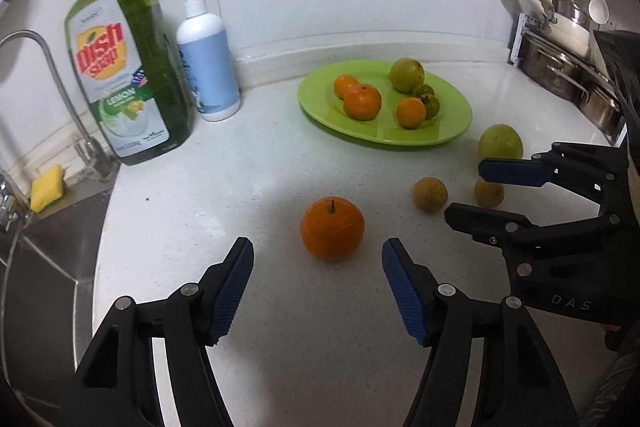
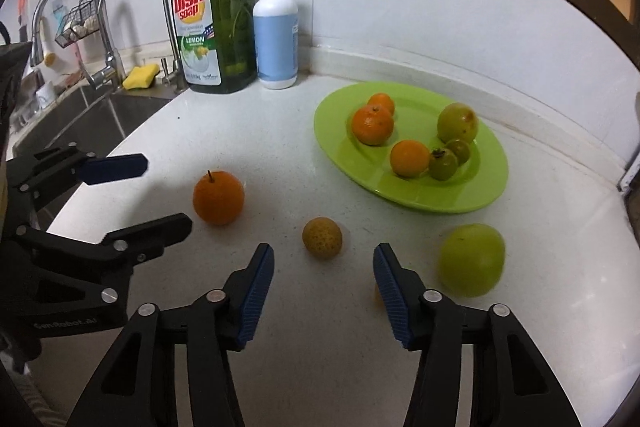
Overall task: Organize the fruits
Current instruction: 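Close the left tool on an orange while the right tool grasps a small brown fruit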
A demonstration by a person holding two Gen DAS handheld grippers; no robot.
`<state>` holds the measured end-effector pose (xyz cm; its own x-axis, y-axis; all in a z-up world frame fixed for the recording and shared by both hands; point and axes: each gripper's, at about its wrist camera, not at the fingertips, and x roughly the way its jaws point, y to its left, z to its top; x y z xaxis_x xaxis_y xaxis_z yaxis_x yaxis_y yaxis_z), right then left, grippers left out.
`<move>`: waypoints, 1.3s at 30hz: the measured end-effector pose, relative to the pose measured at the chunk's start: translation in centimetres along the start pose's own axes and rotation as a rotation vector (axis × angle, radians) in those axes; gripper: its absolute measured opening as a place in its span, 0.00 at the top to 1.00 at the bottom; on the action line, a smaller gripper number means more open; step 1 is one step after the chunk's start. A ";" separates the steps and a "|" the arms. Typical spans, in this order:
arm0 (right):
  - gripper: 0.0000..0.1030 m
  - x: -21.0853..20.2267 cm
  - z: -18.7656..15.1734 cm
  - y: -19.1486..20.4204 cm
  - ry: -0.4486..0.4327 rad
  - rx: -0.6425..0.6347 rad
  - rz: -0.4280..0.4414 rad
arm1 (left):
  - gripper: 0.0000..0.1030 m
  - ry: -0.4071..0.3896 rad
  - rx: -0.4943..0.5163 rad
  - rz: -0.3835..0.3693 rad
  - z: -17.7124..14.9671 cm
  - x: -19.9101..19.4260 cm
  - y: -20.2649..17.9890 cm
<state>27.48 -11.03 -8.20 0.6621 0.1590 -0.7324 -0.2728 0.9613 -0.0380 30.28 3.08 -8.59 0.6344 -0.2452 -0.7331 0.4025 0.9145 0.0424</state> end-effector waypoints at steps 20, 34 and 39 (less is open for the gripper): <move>0.66 3.7 1.1 -1.1 0.070 0.029 0.065 | 0.54 0.060 -0.054 -0.062 1.0 3.9 0.4; 0.73 4.0 1.0 -1.1 0.077 0.025 0.073 | 0.60 0.063 -0.059 -0.057 1.2 4.2 0.4; 0.73 3.8 1.1 -0.9 0.071 0.024 0.069 | 0.60 0.057 -0.069 -0.055 1.3 3.9 0.5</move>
<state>31.01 -11.08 -10.24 0.5906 0.2095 -0.7793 -0.2984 0.9539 0.0303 33.78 2.17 -10.51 0.5731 -0.2786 -0.7707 0.3876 0.9207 -0.0446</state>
